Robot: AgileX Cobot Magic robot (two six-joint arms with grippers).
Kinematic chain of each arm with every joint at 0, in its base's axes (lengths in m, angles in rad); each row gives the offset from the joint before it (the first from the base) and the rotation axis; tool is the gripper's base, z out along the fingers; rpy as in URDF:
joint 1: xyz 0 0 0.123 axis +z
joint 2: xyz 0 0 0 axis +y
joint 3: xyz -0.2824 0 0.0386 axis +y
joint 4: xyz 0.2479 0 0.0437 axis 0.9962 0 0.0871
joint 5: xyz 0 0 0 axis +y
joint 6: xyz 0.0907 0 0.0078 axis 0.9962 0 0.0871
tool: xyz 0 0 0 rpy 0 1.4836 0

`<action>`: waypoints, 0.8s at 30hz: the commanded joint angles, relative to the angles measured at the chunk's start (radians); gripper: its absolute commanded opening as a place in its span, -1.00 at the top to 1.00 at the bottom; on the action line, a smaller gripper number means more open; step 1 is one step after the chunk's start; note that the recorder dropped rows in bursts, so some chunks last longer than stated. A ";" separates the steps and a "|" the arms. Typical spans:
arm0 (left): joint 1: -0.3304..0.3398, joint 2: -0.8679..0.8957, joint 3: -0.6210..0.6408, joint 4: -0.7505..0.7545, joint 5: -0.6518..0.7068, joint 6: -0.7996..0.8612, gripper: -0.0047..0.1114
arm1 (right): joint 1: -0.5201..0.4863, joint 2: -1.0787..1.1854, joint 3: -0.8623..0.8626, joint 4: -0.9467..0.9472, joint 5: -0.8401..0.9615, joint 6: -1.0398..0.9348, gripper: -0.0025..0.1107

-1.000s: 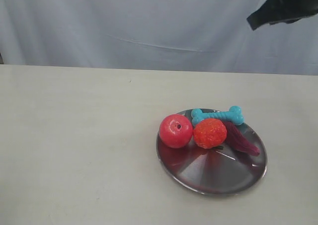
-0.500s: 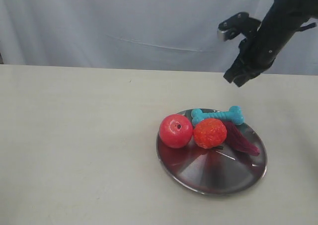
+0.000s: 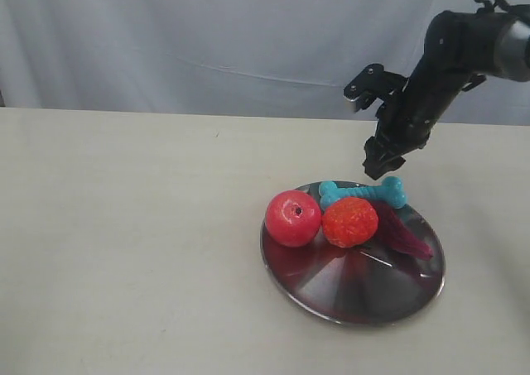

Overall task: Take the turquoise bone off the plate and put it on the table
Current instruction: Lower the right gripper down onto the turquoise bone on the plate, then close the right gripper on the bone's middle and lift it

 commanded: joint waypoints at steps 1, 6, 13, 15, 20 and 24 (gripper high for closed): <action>0.004 -0.001 0.003 -0.001 -0.005 -0.004 0.92 | 0.002 0.027 -0.007 0.000 -0.023 -0.036 -0.05; 0.004 -0.001 0.003 -0.001 -0.005 -0.004 0.92 | 0.004 0.056 -0.007 0.000 -0.017 -0.081 -0.05; 0.004 -0.001 0.003 -0.001 -0.005 -0.004 0.92 | 0.028 0.100 -0.007 -0.003 -0.016 -0.113 -0.05; 0.004 -0.001 0.003 -0.001 -0.005 -0.004 0.92 | 0.035 0.113 -0.007 -0.003 -0.016 -0.115 -0.05; 0.004 -0.001 0.003 -0.001 -0.005 -0.004 0.92 | 0.049 0.135 -0.007 -0.007 -0.038 -0.119 0.05; 0.004 -0.001 0.003 -0.001 -0.005 -0.004 0.92 | 0.049 0.137 -0.007 -0.007 -0.051 -0.117 0.58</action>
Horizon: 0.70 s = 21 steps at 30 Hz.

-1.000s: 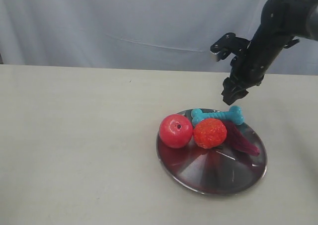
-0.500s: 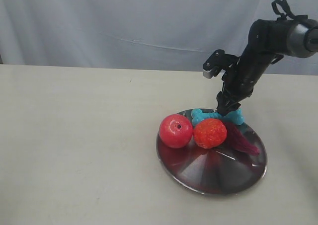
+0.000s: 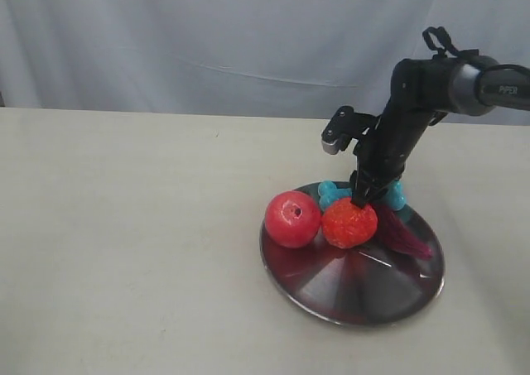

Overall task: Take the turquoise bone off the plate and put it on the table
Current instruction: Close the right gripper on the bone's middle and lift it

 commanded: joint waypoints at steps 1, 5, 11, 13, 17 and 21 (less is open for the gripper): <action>0.004 -0.001 0.003 -0.001 -0.005 -0.004 0.92 | 0.002 0.010 -0.003 0.005 -0.006 -0.003 0.69; 0.004 -0.001 0.003 -0.001 -0.005 -0.004 0.92 | 0.002 0.006 -0.006 0.005 -0.014 0.033 0.96; 0.004 -0.001 0.003 -0.001 -0.005 -0.004 0.92 | 0.002 -0.024 -0.058 0.012 0.041 0.140 0.96; 0.004 -0.001 0.003 -0.001 -0.005 -0.004 0.92 | 0.002 -0.045 -0.079 0.012 0.073 0.173 0.96; 0.004 -0.001 0.003 -0.001 -0.005 -0.004 0.92 | 0.002 -0.107 -0.114 0.012 0.117 0.257 0.96; 0.004 -0.001 0.003 -0.001 -0.005 -0.004 0.92 | -0.003 -0.181 -0.151 0.004 0.141 0.407 0.96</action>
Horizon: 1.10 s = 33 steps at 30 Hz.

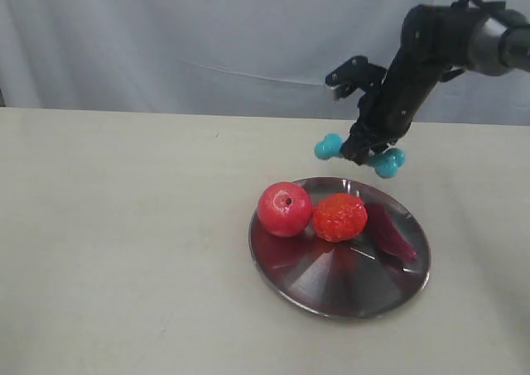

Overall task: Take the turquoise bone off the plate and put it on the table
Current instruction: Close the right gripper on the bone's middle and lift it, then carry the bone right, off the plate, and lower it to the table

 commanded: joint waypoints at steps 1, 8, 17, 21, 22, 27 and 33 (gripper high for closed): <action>0.004 -0.001 0.003 -0.001 -0.005 -0.004 0.92 | -0.005 -0.098 -0.050 -0.008 0.040 0.168 0.96; 0.004 -0.001 0.003 -0.001 -0.005 -0.004 0.92 | -0.005 -0.241 -0.108 -0.136 0.139 0.380 0.96; 0.004 -0.001 0.003 -0.001 -0.005 -0.004 0.92 | -0.083 -0.427 -0.121 -0.238 0.241 0.551 0.96; 0.004 -0.001 0.003 -0.001 -0.005 -0.004 0.92 | -0.194 -0.487 -0.114 -0.172 0.241 0.584 0.96; 0.004 -0.001 0.003 -0.001 -0.005 -0.004 0.92 | -0.220 -0.497 -0.108 -0.139 0.241 0.584 0.96; 0.004 -0.001 0.003 -0.001 -0.005 -0.004 0.92 | -0.350 -0.535 0.015 -0.030 0.241 0.579 0.96; 0.004 -0.001 0.003 -0.004 -0.005 -0.004 0.92 | -0.376 -0.537 0.286 -0.004 0.167 0.570 0.96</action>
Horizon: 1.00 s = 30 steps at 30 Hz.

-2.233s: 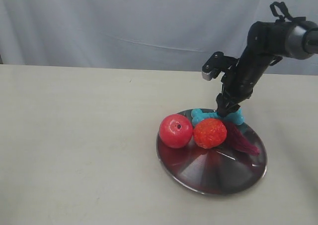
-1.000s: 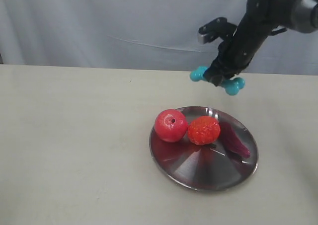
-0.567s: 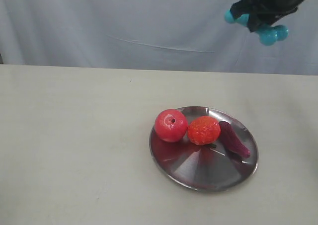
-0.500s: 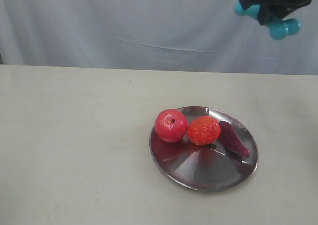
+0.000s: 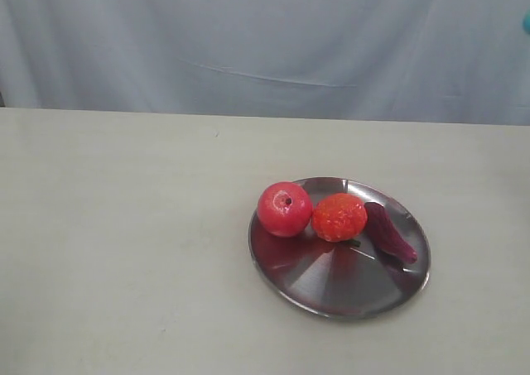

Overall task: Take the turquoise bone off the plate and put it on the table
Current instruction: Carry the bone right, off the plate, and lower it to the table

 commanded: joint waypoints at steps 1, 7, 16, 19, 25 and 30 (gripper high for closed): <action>0.004 -0.001 0.003 -0.004 -0.005 -0.004 0.92 | -0.008 -0.004 0.205 0.033 -0.117 -0.006 0.96; 0.004 -0.001 0.003 -0.004 -0.005 -0.004 0.92 | -0.008 0.031 0.486 0.040 -0.416 -0.023 0.96; 0.004 -0.001 0.003 -0.004 -0.005 -0.004 0.92 | 0.024 0.181 0.550 0.084 -0.499 -0.025 0.96; 0.004 -0.001 0.003 -0.004 -0.005 -0.004 0.92 | 0.055 0.221 0.550 0.071 -0.520 -0.025 0.96; 0.004 -0.001 0.003 -0.004 -0.005 -0.004 0.92 | 0.109 0.290 0.550 -0.104 -0.584 0.130 0.96; 0.004 -0.001 0.003 -0.004 -0.005 -0.004 0.92 | 0.144 0.316 0.550 -0.250 -0.598 0.235 0.96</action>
